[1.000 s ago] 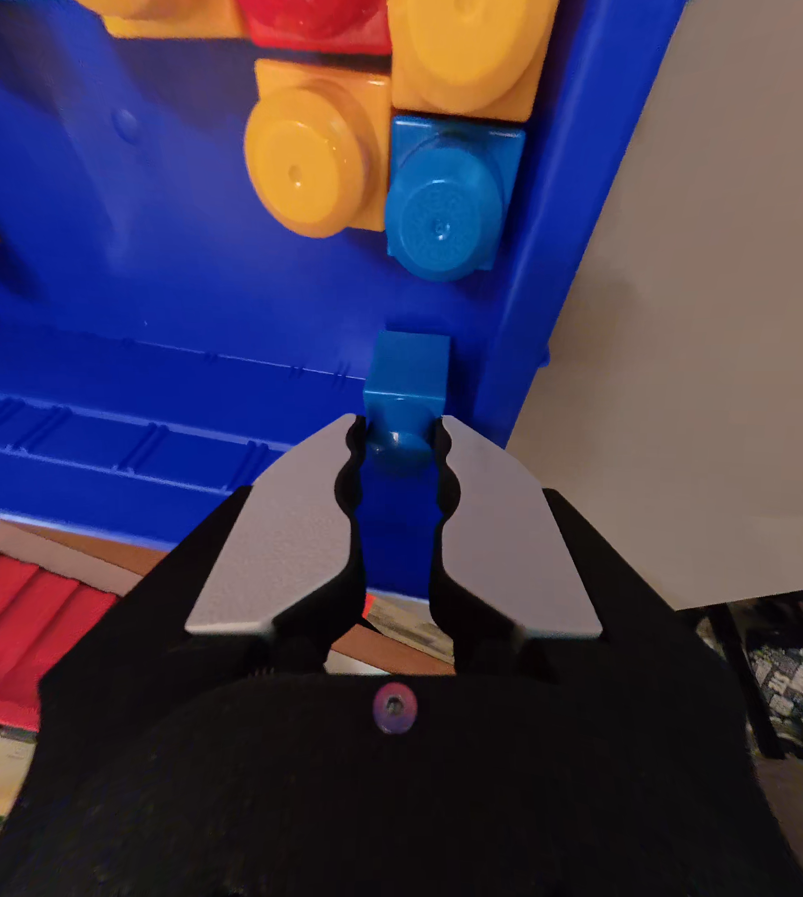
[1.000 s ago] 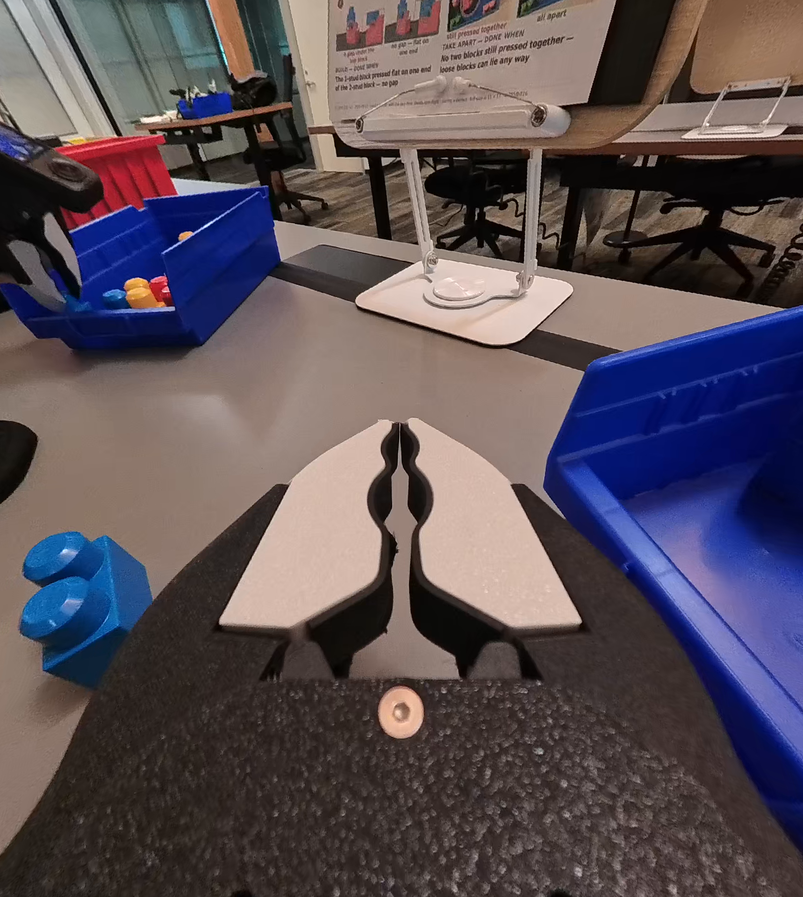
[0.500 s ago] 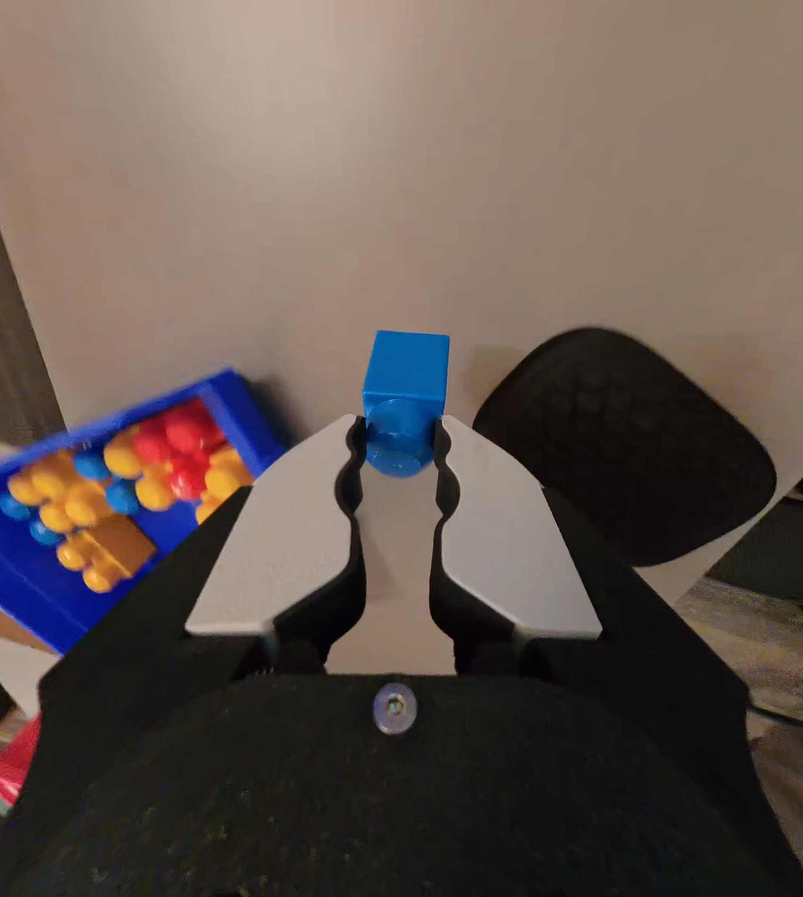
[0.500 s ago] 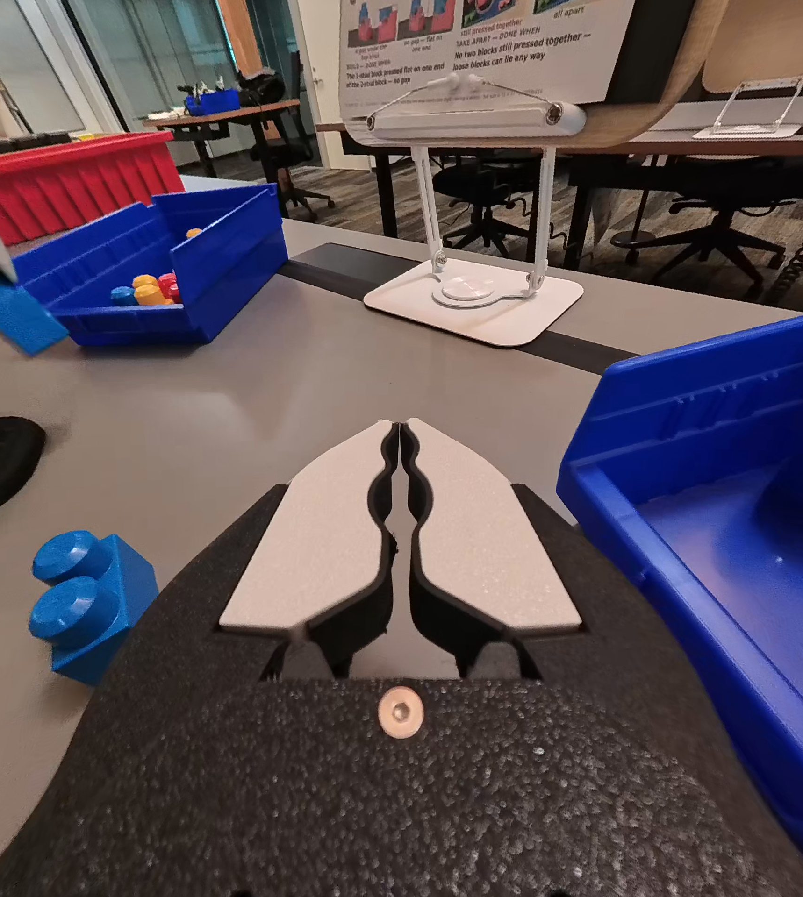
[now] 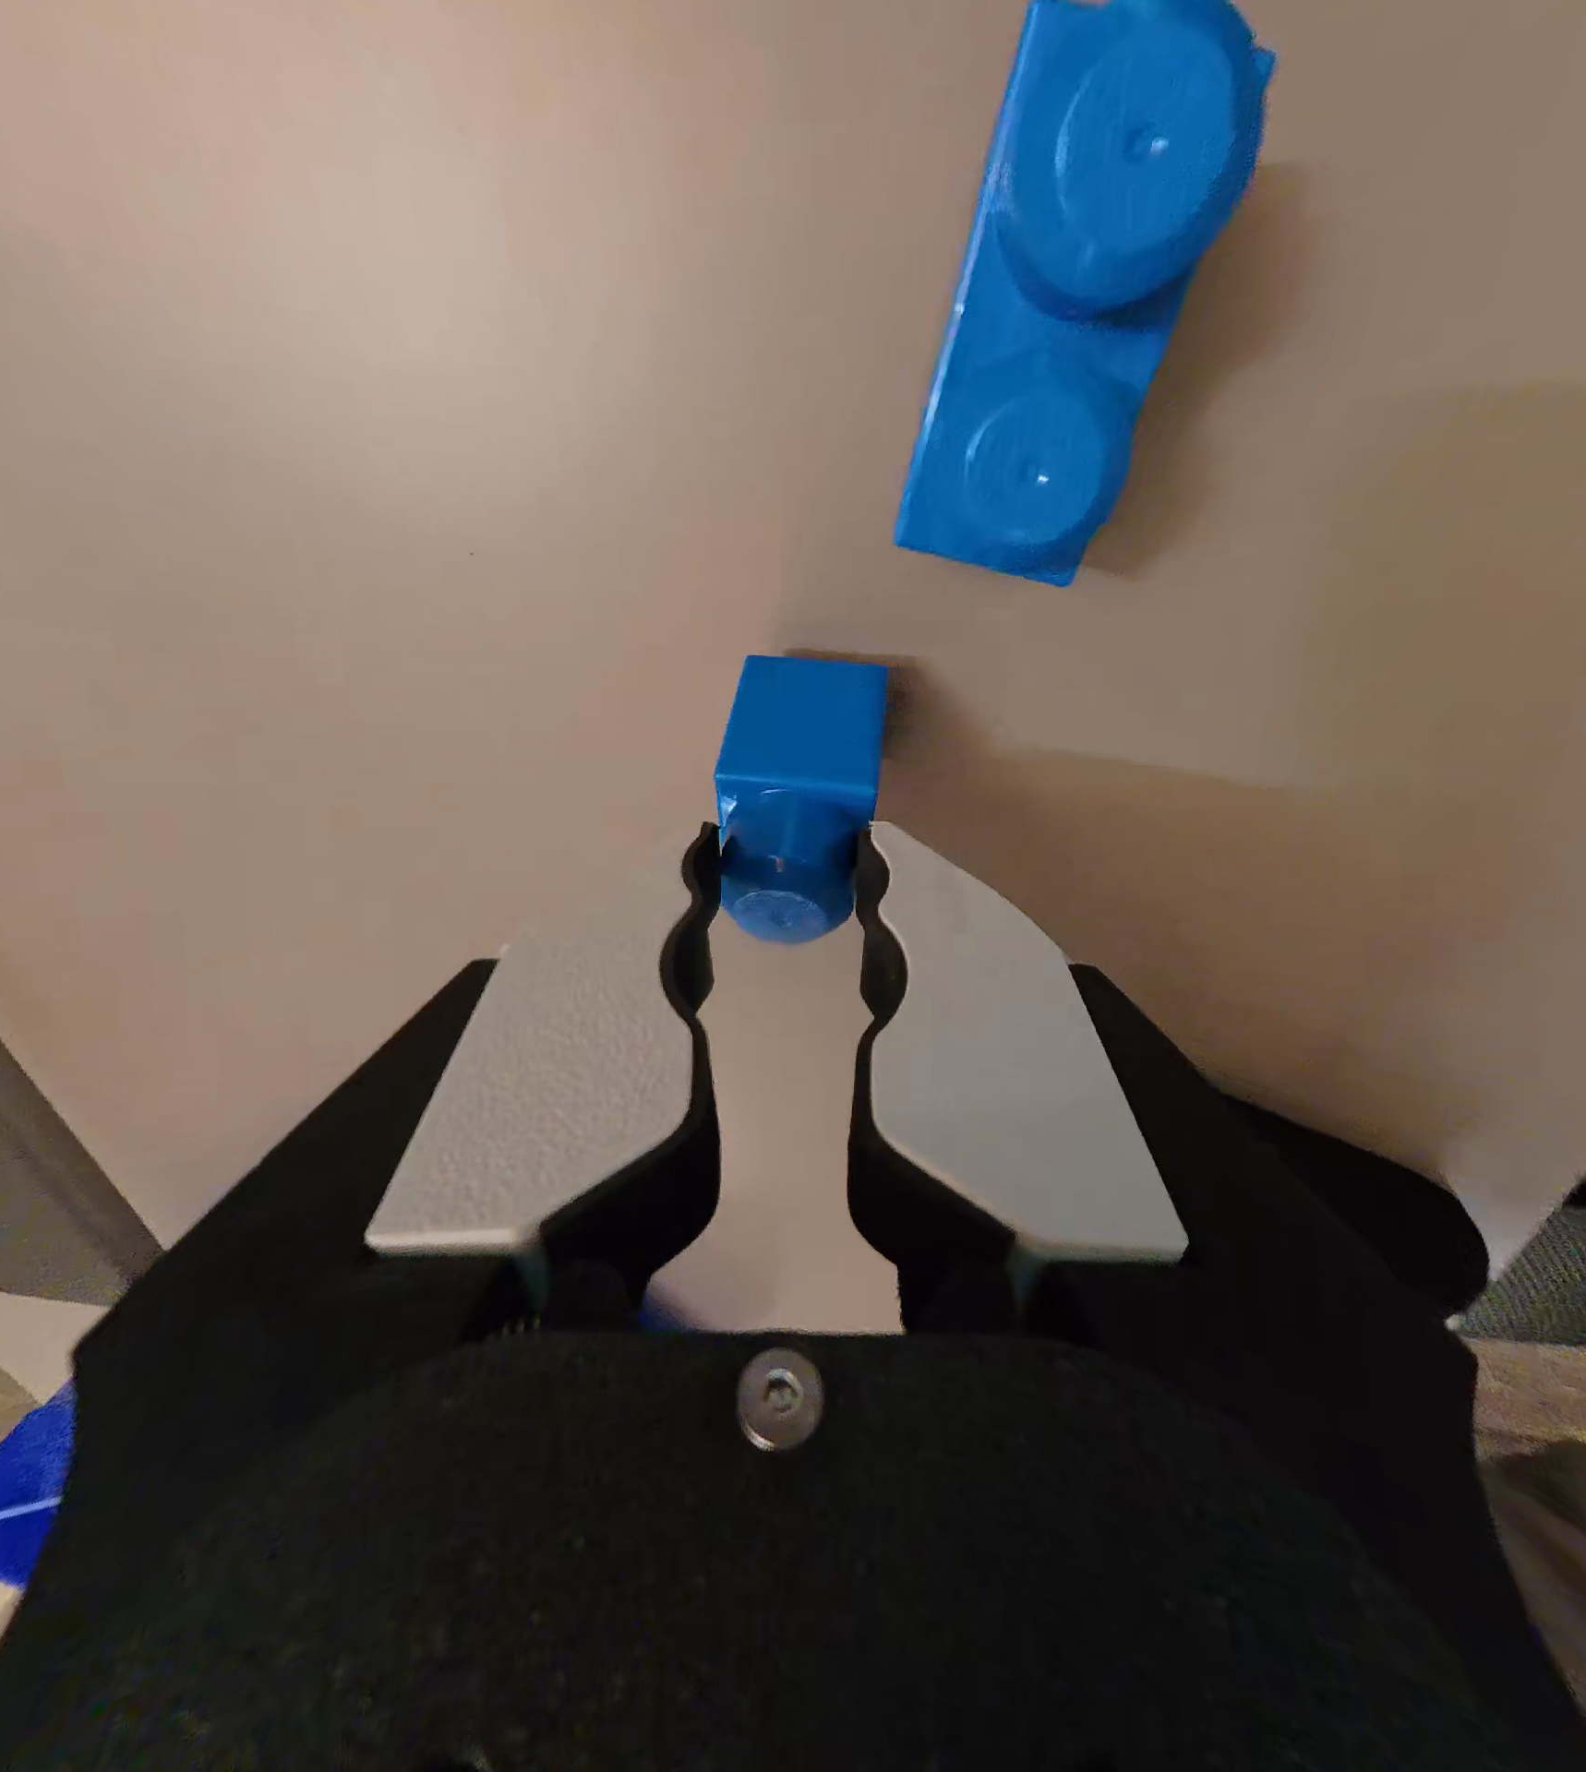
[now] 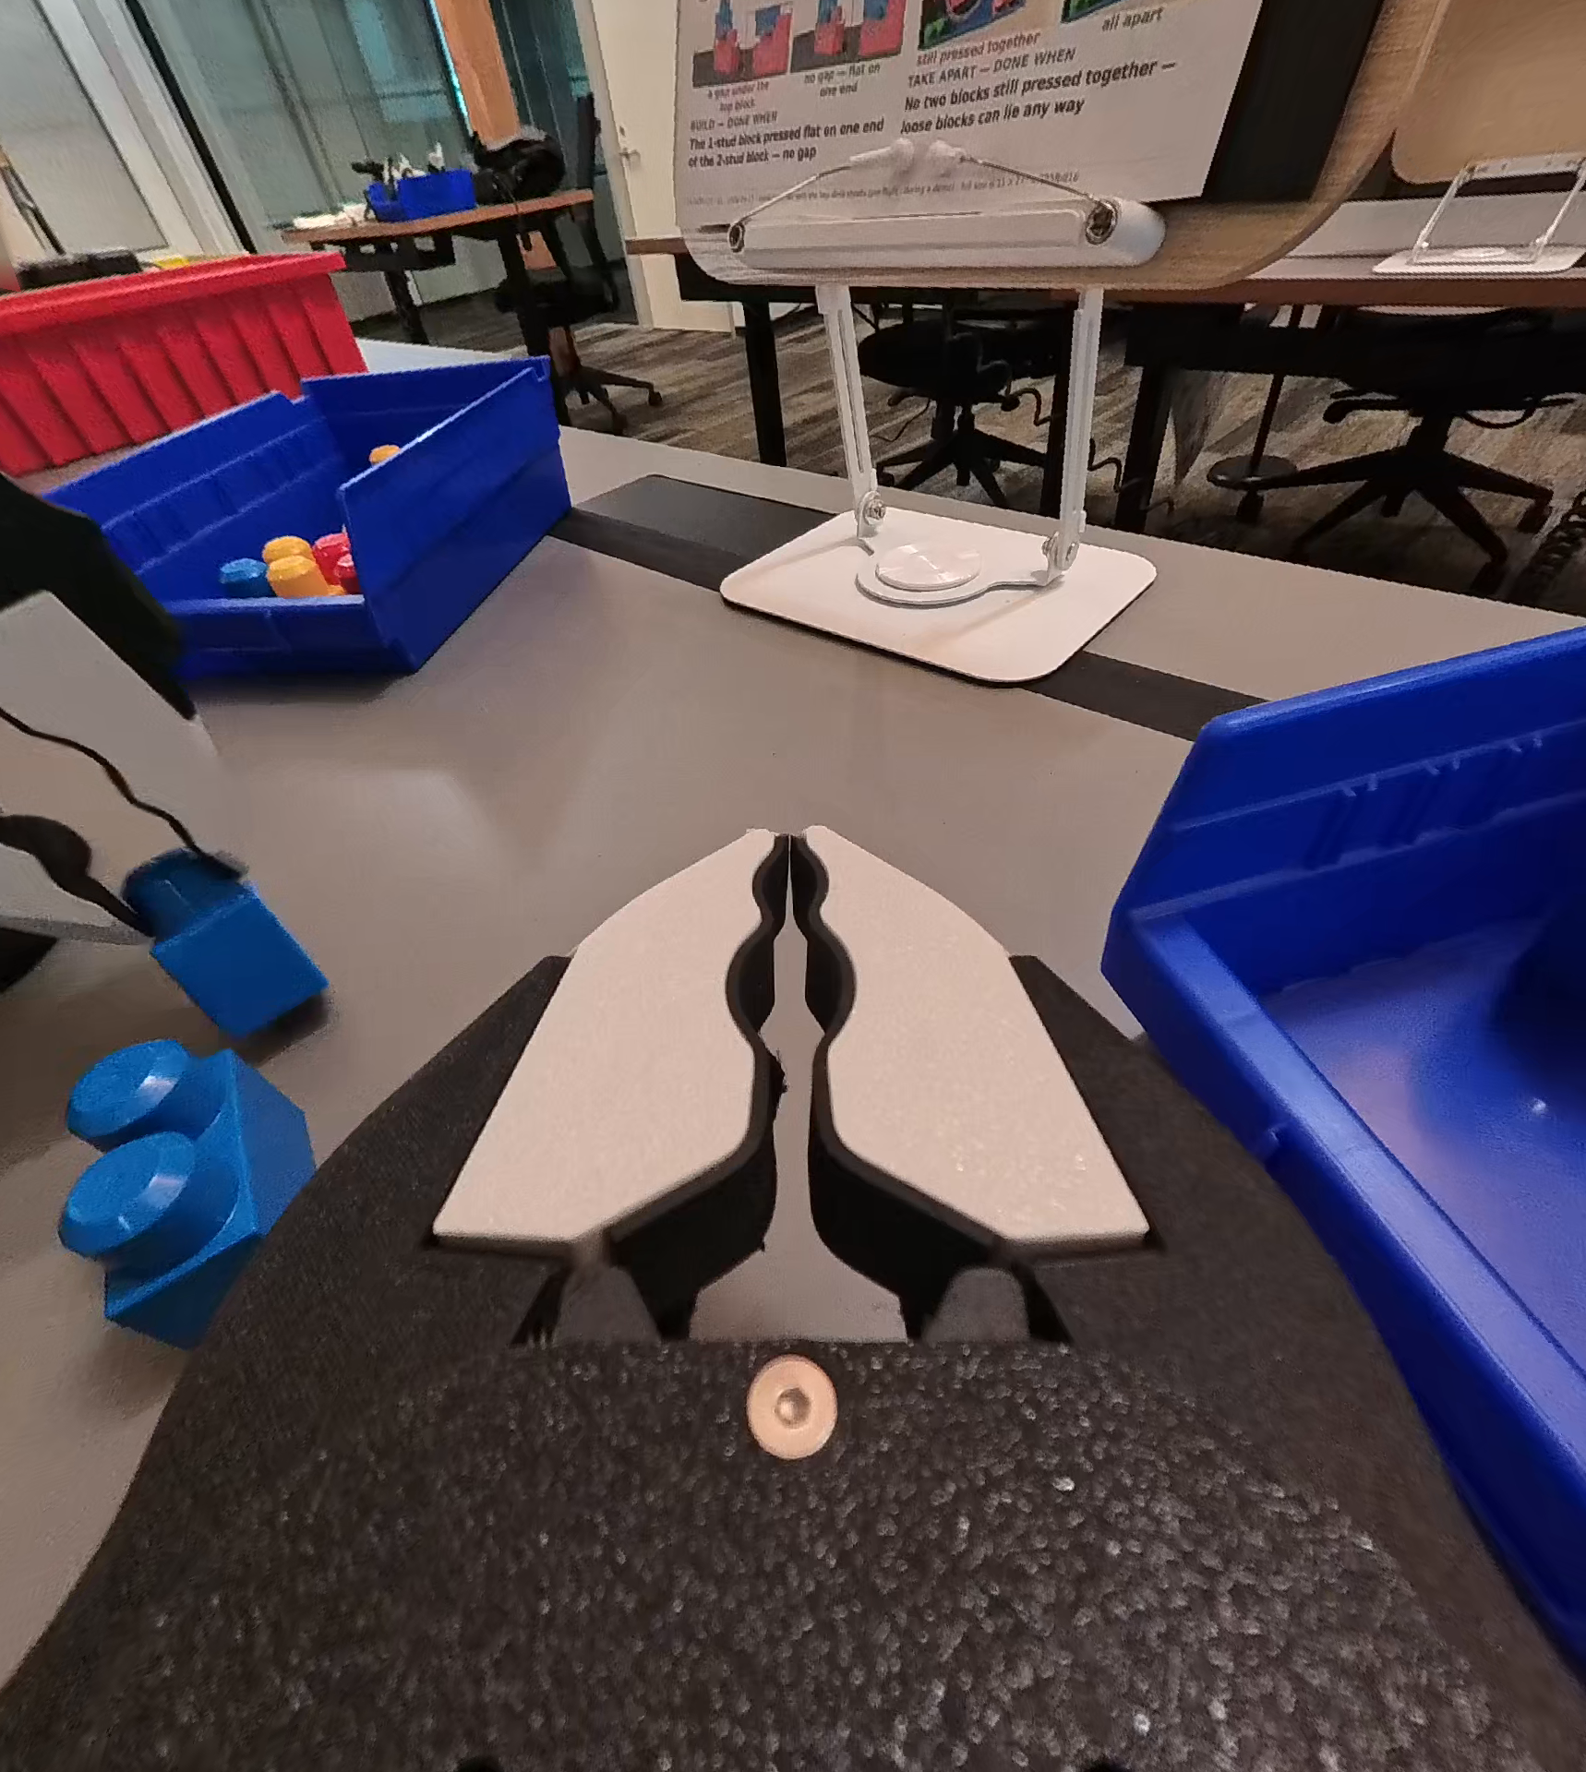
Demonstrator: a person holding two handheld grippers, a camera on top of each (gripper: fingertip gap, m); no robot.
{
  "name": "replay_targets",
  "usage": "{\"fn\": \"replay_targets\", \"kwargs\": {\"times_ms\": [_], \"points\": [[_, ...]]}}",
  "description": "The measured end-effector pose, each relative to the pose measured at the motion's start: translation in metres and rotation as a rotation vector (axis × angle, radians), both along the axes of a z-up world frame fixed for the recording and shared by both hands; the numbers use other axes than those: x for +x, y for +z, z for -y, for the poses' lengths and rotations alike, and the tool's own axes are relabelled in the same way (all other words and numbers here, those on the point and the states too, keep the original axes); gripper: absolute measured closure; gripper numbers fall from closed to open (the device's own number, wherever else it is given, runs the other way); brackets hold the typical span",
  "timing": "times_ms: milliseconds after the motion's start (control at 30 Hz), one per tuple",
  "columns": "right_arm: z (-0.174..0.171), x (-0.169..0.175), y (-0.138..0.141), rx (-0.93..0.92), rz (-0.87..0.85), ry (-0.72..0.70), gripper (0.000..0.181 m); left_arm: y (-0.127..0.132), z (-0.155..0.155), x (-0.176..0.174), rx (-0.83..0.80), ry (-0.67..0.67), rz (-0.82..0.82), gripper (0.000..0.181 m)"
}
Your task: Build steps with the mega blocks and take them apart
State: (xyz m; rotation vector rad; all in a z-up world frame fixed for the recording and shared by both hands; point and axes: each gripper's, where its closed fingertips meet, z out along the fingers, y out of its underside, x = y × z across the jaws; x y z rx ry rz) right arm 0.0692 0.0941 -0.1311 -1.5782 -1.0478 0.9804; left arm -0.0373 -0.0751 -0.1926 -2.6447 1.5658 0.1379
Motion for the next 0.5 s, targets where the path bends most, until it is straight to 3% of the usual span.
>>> {"fn": "replay_targets", "kwargs": {"times_ms": [267,500], "points": [[0.003,-0.002,-0.002,-0.003,0.007,0.016,0.181,0.01,-0.016,0.004,0.216,0.1,0.191,0.147],[0.022,-0.009,0.004,0.038,0.025,0.121,0.177,0.049,-0.031,-0.004,0.646,0.298,0.521,0.145]]}}
